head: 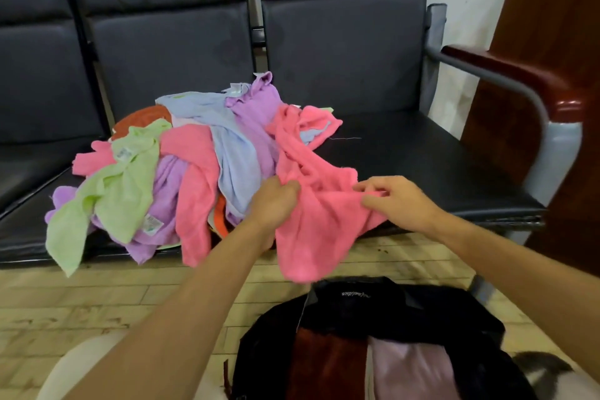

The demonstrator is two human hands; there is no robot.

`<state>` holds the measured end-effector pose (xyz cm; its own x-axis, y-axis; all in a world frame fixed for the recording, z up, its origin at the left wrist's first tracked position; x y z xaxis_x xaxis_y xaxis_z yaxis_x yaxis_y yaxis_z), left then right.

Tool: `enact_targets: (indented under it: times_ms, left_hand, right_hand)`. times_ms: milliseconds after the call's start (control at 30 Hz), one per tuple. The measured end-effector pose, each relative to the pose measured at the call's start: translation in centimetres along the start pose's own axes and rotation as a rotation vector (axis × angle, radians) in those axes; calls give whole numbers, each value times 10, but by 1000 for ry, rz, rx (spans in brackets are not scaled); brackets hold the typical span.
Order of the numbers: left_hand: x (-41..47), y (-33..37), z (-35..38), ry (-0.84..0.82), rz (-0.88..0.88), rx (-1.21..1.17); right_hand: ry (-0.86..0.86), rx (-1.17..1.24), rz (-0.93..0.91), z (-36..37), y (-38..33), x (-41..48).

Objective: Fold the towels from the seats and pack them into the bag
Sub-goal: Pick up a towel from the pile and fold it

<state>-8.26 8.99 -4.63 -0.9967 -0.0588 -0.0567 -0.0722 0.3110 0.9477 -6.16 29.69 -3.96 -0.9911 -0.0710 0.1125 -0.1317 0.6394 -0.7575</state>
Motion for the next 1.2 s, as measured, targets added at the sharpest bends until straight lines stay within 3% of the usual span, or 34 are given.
enact_targets:
  times_ms: [133, 300, 467, 667, 833, 1033, 1200]
  left_hand:
    - [-17, -5, 34, -61, -124, -429]
    - [-41, -5, 78, -244, -258, -606]
    - [-50, -8, 98, -271, -383, -786]
    - [-55, -12, 109, -366, -412, -735]
    - [-70, 1, 115, -565, -317, -621]
    - [-91, 12, 122, -737, -166, -460]
    - [-96, 11, 119, -708, -193, -427]
  right_hand:
    - [71, 219, 53, -38, 18, -26]
    - [95, 399, 161, -42, 35, -41]
    - [-140, 540, 338, -21, 45, -61]
    - [-423, 529, 413, -2, 52, -91]
    - [-223, 362, 402, -9, 63, -86]
    - [24, 609, 510, -2, 78, -69]
    - [41, 565, 642, 25, 94, -77]
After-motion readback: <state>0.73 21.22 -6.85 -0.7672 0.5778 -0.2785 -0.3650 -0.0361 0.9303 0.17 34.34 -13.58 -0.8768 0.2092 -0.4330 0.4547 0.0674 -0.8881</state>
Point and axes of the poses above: each hand's wrist, its own x-axis towards the middle knuckle, its own z-axis out of the palm, y = z × x, the point moved 9 cm from there along x, towards the middle knuckle
